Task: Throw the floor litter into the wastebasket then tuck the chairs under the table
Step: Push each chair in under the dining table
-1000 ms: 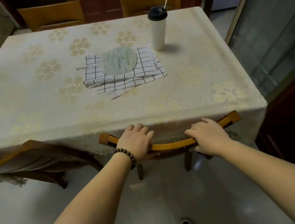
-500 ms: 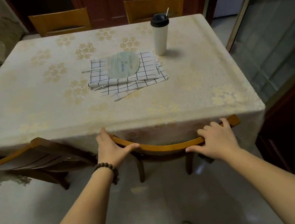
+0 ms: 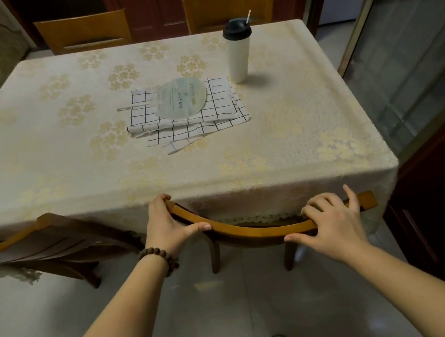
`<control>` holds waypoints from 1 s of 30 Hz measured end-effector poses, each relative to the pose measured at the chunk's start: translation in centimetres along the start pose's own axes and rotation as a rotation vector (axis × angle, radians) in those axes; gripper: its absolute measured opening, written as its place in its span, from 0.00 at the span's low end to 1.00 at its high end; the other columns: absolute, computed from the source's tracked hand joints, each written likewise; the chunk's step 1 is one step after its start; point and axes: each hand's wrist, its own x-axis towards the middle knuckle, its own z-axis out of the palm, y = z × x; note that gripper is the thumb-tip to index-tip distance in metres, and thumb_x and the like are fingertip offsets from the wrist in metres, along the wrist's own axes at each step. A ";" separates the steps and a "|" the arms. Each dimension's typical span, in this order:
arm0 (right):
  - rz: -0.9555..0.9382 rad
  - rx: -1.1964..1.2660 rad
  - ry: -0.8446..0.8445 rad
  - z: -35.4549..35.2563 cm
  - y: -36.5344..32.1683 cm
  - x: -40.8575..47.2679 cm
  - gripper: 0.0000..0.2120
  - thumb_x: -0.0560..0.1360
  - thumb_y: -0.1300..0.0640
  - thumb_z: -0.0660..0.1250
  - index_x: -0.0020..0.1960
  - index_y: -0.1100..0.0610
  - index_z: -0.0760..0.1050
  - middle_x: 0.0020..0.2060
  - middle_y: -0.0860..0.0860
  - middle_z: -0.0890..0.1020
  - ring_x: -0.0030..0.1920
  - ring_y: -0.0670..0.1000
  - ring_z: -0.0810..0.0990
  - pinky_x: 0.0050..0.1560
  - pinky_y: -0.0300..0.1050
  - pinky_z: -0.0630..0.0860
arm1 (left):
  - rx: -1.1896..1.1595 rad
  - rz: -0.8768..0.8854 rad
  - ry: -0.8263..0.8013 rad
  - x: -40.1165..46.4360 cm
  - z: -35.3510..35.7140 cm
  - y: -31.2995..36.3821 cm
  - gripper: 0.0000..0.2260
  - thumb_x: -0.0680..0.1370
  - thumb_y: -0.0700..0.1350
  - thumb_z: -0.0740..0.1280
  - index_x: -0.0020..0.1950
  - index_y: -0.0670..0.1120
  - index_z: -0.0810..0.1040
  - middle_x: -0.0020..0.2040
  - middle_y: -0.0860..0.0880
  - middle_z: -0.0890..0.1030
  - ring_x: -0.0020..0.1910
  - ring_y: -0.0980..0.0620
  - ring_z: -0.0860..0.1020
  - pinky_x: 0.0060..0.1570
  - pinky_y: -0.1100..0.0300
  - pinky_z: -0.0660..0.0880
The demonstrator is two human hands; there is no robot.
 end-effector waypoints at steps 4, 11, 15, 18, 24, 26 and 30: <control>-0.064 -0.043 -0.124 -1.3 4.7 2.2 0.54 0.56 0.17 0.31 0.73 0.42 0.58 0.74 0.45 0.62 0.75 0.49 0.52 0.72 0.61 0.37 | -0.032 -0.038 0.042 -2.0 3.0 2.1 0.51 0.55 0.60 0.79 0.70 0.44 0.61 0.65 0.46 0.67 0.64 0.46 0.69 0.63 0.52 0.70; -0.065 0.014 -0.017 -1.0 6.2 3.1 0.44 0.67 0.23 0.37 0.76 0.44 0.52 0.77 0.50 0.51 0.76 0.51 0.38 0.71 0.65 0.32 | 0.479 0.193 0.266 -3.4 5.0 2.8 0.50 0.69 0.75 0.54 0.77 0.41 0.50 0.78 0.42 0.49 0.77 0.45 0.44 0.74 0.47 0.40; 0.053 0.038 0.132 0.2 3.9 4.3 0.37 0.73 0.29 0.39 0.76 0.46 0.54 0.77 0.53 0.52 0.77 0.53 0.42 0.71 0.68 0.37 | 0.648 0.454 0.180 -2.9 7.8 5.5 0.42 0.75 0.70 0.45 0.78 0.41 0.43 0.78 0.42 0.43 0.77 0.45 0.40 0.74 0.44 0.42; 0.088 0.035 0.175 0.9 3.3 4.6 0.34 0.74 0.30 0.43 0.75 0.46 0.54 0.77 0.55 0.52 0.77 0.54 0.45 0.70 0.70 0.39 | 0.776 0.388 0.090 -1.3 9.2 5.4 0.41 0.76 0.71 0.42 0.78 0.42 0.43 0.78 0.43 0.42 0.77 0.44 0.38 0.74 0.44 0.42; 0.078 0.076 0.183 1.2 0.5 6.3 0.34 0.73 0.33 0.48 0.76 0.45 0.53 0.77 0.54 0.52 0.77 0.55 0.47 0.72 0.67 0.43 | 0.877 0.350 0.097 1.8 7.0 3.9 0.36 0.76 0.66 0.38 0.78 0.45 0.43 0.78 0.44 0.42 0.76 0.44 0.37 0.74 0.44 0.39; 0.066 0.078 0.175 1.5 0.9 6.2 0.34 0.72 0.34 0.49 0.75 0.46 0.56 0.76 0.54 0.55 0.76 0.54 0.50 0.73 0.65 0.46 | 0.850 0.344 0.112 1.4 7.5 4.1 0.35 0.77 0.64 0.40 0.78 0.45 0.46 0.78 0.44 0.46 0.77 0.43 0.40 0.74 0.43 0.39; 0.037 0.121 0.235 2.1 2.0 5.7 0.32 0.72 0.36 0.52 0.71 0.49 0.66 0.72 0.54 0.66 0.73 0.53 0.61 0.71 0.60 0.56 | 0.791 0.309 0.120 0.0 8.6 4.7 0.34 0.77 0.63 0.42 0.78 0.45 0.49 0.79 0.44 0.48 0.77 0.44 0.43 0.73 0.43 0.39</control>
